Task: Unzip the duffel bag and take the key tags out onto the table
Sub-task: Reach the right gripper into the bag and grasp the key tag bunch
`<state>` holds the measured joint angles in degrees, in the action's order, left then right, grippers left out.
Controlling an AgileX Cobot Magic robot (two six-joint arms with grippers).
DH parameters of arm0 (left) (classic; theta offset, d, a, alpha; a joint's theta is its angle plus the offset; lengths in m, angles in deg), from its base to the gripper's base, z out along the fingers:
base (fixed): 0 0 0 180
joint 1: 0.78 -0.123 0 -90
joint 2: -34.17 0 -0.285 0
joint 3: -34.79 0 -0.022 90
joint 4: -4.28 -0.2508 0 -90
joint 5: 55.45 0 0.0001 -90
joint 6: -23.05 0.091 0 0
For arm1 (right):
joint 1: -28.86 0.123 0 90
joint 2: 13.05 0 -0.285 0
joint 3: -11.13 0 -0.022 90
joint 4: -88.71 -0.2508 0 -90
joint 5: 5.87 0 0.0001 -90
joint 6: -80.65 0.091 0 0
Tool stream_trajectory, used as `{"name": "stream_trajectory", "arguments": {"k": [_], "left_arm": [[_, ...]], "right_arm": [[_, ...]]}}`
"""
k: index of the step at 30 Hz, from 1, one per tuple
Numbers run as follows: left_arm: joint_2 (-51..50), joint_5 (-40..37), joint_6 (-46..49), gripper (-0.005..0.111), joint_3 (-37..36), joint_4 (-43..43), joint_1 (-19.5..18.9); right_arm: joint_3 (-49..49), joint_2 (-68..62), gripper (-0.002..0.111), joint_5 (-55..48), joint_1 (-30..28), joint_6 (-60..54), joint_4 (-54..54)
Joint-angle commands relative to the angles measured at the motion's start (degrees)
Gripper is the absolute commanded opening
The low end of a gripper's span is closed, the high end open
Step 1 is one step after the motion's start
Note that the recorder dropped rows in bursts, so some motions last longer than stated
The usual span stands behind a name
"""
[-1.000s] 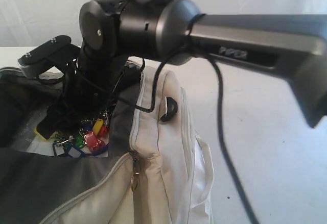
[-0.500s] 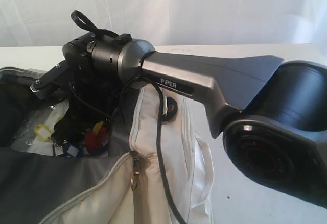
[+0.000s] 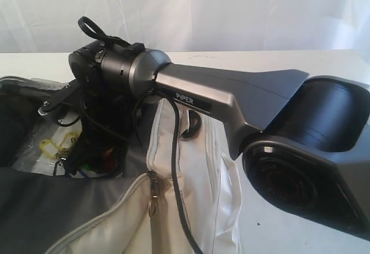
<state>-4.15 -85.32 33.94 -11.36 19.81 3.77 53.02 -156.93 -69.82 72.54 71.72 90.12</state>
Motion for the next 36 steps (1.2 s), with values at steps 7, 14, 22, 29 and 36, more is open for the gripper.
{"name": "stream_trajectory", "arguments": {"k": [7,14,22,29,36], "left_arm": [[0.38,-0.9,-0.46,0.0,-0.33,0.47,0.35],[-1.45,-1.34,-0.51,0.0,2.98,0.87,0.35],[-11.01,-0.04,2.15,0.0,8.47,-0.58,0.35],[-14.84,1.44,4.18,0.0,7.07,3.27,0.35],[-14.84,1.44,4.32,0.0,7.07,3.27,0.35]], "right_arm": [[-1.89,-1.19,0.0,-6.01,-0.57,3.14,0.6],[-1.89,4.92,0.0,-6.01,-0.57,1.32,-1.41],[-1.89,8.16,0.0,-6.01,-0.57,-1.33,-7.53],[-1.89,8.39,0.0,-5.6,-0.57,-1.33,-7.65],[-1.89,11.37,0.0,-1.45,-1.41,-1.33,-7.54]]}}
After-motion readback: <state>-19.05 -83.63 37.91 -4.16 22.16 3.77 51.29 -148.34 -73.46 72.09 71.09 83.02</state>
